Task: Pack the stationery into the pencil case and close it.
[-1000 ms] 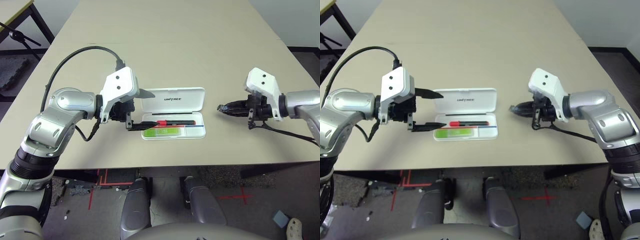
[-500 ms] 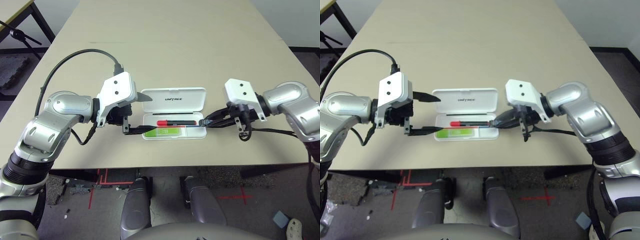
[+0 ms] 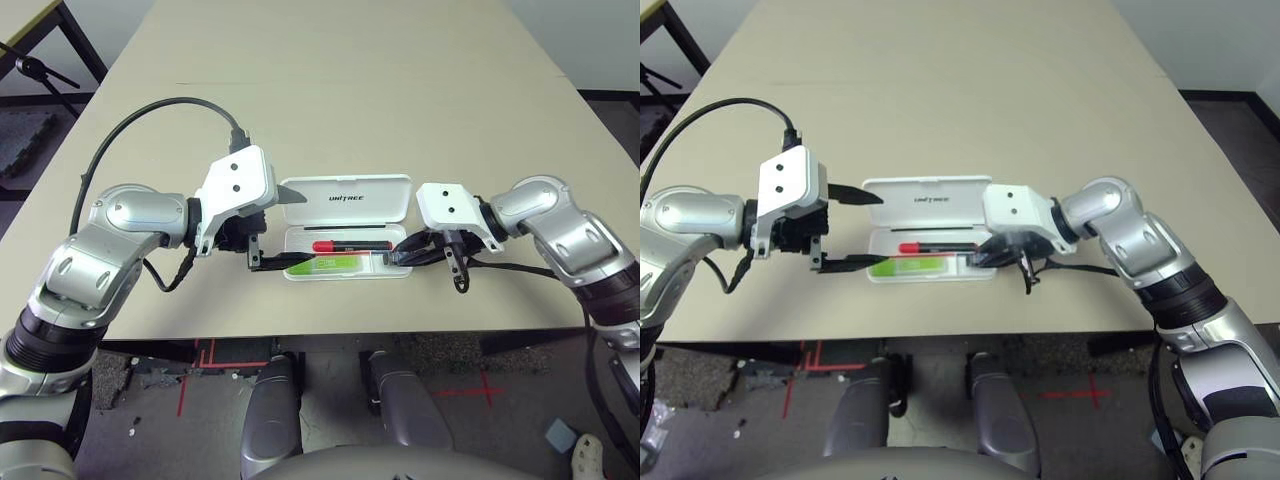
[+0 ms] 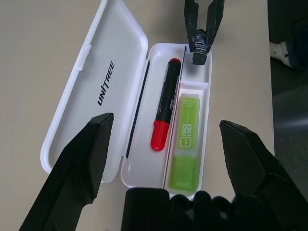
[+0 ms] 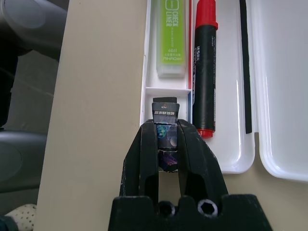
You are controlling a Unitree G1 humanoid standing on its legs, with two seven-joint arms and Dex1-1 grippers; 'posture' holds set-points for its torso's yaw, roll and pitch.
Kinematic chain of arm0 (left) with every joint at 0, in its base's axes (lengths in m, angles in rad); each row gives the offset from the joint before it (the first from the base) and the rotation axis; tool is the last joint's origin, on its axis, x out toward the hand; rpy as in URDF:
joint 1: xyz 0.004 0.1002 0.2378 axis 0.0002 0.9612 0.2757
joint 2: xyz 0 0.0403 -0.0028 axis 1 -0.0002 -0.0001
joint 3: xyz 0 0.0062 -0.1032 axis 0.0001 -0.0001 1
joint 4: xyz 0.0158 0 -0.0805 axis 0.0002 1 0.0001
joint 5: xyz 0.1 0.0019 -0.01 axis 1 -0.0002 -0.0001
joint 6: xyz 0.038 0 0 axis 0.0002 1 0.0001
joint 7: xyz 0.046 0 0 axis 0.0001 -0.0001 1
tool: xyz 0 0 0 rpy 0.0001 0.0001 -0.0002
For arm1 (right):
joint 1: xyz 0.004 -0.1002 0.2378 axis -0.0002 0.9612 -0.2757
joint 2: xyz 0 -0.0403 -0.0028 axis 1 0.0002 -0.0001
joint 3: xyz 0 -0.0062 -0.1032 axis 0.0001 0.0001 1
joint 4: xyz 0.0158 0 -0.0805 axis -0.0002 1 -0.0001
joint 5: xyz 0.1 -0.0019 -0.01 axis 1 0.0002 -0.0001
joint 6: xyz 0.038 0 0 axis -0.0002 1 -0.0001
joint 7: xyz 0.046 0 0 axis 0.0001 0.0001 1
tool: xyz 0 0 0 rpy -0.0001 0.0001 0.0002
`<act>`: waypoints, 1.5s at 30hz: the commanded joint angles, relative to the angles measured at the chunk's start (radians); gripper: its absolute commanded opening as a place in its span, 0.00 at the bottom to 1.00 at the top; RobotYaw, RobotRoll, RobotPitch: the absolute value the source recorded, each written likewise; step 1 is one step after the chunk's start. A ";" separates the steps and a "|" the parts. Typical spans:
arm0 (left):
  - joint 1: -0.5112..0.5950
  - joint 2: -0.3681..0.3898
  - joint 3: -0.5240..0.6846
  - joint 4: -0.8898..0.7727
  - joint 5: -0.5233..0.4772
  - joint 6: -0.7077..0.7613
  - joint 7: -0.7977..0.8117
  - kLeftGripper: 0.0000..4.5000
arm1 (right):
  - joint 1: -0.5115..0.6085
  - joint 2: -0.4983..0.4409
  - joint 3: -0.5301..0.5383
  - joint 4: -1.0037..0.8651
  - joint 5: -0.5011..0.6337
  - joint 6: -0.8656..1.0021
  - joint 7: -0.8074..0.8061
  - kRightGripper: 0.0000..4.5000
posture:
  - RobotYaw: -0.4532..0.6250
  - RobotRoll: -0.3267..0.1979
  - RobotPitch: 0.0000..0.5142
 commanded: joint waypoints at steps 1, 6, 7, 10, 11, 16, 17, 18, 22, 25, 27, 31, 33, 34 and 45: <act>0.019 0.011 -0.001 -0.012 0.002 0.001 0.001 1.00 | 0.014 0.009 0.018 -0.004 -0.016 -0.014 0.000 0.06 | 0.39 0.62 0.39; 0.024 0.012 0.000 -0.013 0.002 0.000 0.003 1.00 | 0.014 0.022 -0.001 -0.001 -0.015 -0.019 -0.013 0.43 | 0.39 0.62 0.38; 0.025 0.013 0.001 -0.013 0.003 0.000 0.003 1.00 | 0.011 0.021 -0.005 0.002 -0.013 -0.020 -0.012 0.52 | 0.39 0.62 0.38; 0.028 0.014 0.004 -0.012 0.003 -0.002 0.004 1.00 | 0.003 0.012 -0.027 0.007 0.009 -0.005 -0.004 0.77 | 0.40 0.62 0.38; 0.029 0.015 0.005 -0.010 0.004 -0.003 0.004 1.00 | -0.001 0.005 -0.042 0.008 0.024 0.009 0.002 0.85 | 0.40 0.62 0.38; 0.045 0.028 0.019 -0.007 0.006 -0.003 0.007 1.00 | -0.016 -0.061 -0.144 0.031 0.124 0.105 0.051 1.00 | 0.40 0.62 0.37; 0.050 0.031 0.024 -0.004 0.006 -0.003 0.009 1.00 | -0.015 -0.092 -0.169 0.039 0.146 0.131 0.071 1.00 | 0.40 0.62 0.37; 0.055 0.034 0.028 -0.004 0.006 -0.002 0.010 1.00 | -0.014 -0.113 -0.185 0.042 0.162 0.149 0.085 1.00 | 0.40 0.62 0.37; 0.071 0.044 0.049 0.025 0.006 -0.011 0.012 1.00 | 0.008 -0.169 -0.279 0.103 0.224 0.166 0.106 1.00 | 0.40 0.62 0.37; 0.072 0.051 0.059 0.064 0.014 -0.026 0.009 1.00 | 0.034 -0.210 -0.323 0.132 0.247 0.176 0.123 1.00 | 0.40 0.62 0.37; 0.072 0.058 0.064 0.091 0.022 -0.042 0.004 1.00 | 0.053 -0.235 -0.343 0.146 0.257 0.175 0.132 1.00 | 0.39 0.62 0.37; 0.066 0.069 0.069 0.153 0.036 -0.072 -0.006 1.00 | 0.079 -0.287 -0.354 0.158 0.255 0.184 0.149 1.00 | 0.38 0.62 0.36; 0.062 0.070 0.070 0.182 0.039 -0.086 -0.015 1.00 | 0.088 -0.304 -0.351 0.151 0.256 0.190 0.153 1.00 | 0.38 0.62 0.36; 0.060 0.066 0.072 0.196 0.034 -0.086 -0.017 1.00 | 0.089 -0.306 -0.353 0.146 0.262 0.197 0.153 1.00 | 0.38 0.62 0.36; 0.016 -0.004 0.030 0.467 0.133 -0.161 0.029 0.19 | 0.086 -0.292 -0.343 0.122 0.278 0.212 0.124 1.00 | 0.37 0.62 0.34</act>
